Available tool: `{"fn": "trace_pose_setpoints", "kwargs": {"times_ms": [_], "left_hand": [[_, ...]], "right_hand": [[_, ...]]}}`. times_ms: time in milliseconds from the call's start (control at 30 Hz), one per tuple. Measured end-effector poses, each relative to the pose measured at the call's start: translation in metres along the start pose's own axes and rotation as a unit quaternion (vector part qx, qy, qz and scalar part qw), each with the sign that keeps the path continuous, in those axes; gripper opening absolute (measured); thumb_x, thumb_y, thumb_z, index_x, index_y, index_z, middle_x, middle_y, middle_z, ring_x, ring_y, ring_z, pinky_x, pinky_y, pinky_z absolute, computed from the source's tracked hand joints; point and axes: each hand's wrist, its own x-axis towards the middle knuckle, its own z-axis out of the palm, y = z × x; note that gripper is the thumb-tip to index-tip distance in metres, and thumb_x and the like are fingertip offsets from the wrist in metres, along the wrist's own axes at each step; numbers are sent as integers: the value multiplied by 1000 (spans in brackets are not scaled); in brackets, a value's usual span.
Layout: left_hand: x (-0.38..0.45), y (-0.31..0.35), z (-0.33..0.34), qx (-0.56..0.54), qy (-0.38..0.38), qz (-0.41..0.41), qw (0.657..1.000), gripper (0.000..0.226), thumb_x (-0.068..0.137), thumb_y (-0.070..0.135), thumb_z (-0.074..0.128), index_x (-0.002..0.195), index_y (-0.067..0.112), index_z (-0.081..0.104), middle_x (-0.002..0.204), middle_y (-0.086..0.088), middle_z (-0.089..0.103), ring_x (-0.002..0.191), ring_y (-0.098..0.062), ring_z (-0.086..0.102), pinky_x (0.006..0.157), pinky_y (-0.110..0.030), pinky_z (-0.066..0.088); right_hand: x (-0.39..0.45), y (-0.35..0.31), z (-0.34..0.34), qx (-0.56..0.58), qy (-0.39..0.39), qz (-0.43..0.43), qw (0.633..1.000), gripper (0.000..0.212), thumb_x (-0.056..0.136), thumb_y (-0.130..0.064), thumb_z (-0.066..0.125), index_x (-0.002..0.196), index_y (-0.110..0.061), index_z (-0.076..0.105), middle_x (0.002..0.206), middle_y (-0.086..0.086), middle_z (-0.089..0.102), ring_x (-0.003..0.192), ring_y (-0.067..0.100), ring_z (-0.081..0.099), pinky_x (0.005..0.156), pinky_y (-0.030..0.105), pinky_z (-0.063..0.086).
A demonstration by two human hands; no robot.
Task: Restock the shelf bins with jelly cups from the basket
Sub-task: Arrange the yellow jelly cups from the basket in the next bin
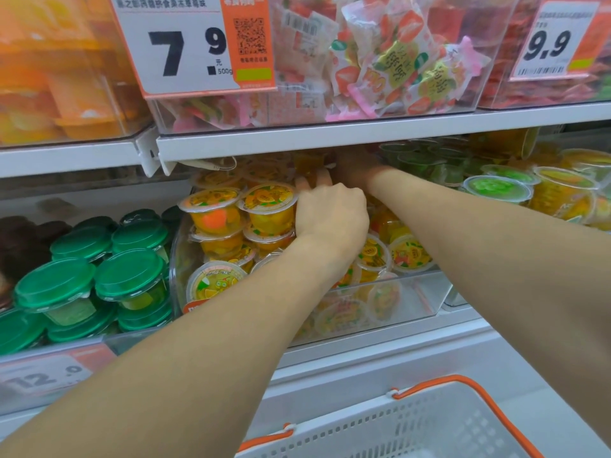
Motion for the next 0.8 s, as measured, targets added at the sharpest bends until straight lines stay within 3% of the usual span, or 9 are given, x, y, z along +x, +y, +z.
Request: {"fn": "trace_pose_setpoints", "kwargs": {"times_ms": [100, 333, 533, 667, 800], "left_hand": [[0, 0, 0, -3, -3, 1, 1000, 22, 100, 24, 46, 100, 23, 69, 82, -5, 53, 121, -31, 46, 103, -53, 29], [0, 0, 1, -2, 1, -1, 1000, 25, 100, 25, 45, 104, 22, 69, 101, -6, 67, 123, -32, 43, 103, -53, 29], [1, 1, -3, -10, -29, -6, 999, 23, 98, 26, 46, 104, 22, 67, 99, -5, 63, 125, -30, 43, 103, -52, 29], [2, 1, -8, -26, -76, 0, 997, 40, 101, 43, 38, 116, 20, 66, 120, -7, 63, 133, -30, 38, 109, -53, 22], [2, 0, -9, -32, -92, 7, 995, 49, 103, 43, 26, 123, 18, 64, 134, -10, 59, 139, -32, 32, 114, -57, 15]], "right_hand": [[1, 2, 0, -9, 14, 7, 1000, 35, 101, -17, 50, 136, -11, 49, 135, 14, 54, 125, 29, 51, 96, 28, 38], [0, 31, -8, -79, 66, 49, 993, 43, 95, -17, 57, 137, -13, 51, 139, 11, 54, 127, 29, 51, 105, 34, 43], [-3, 44, -7, -184, -20, 63, 981, 46, 96, -11, 55, 140, -7, 43, 132, 14, 54, 116, 28, 56, 83, 28, 39], [0, 41, -4, -189, -15, 61, 980, 45, 97, -16, 55, 139, -6, 44, 133, 15, 54, 118, 30, 56, 92, 32, 43], [-5, 43, -4, -221, -18, 52, 974, 34, 99, -12, 52, 132, -7, 51, 128, 14, 56, 115, 28, 56, 93, 32, 44]]}}
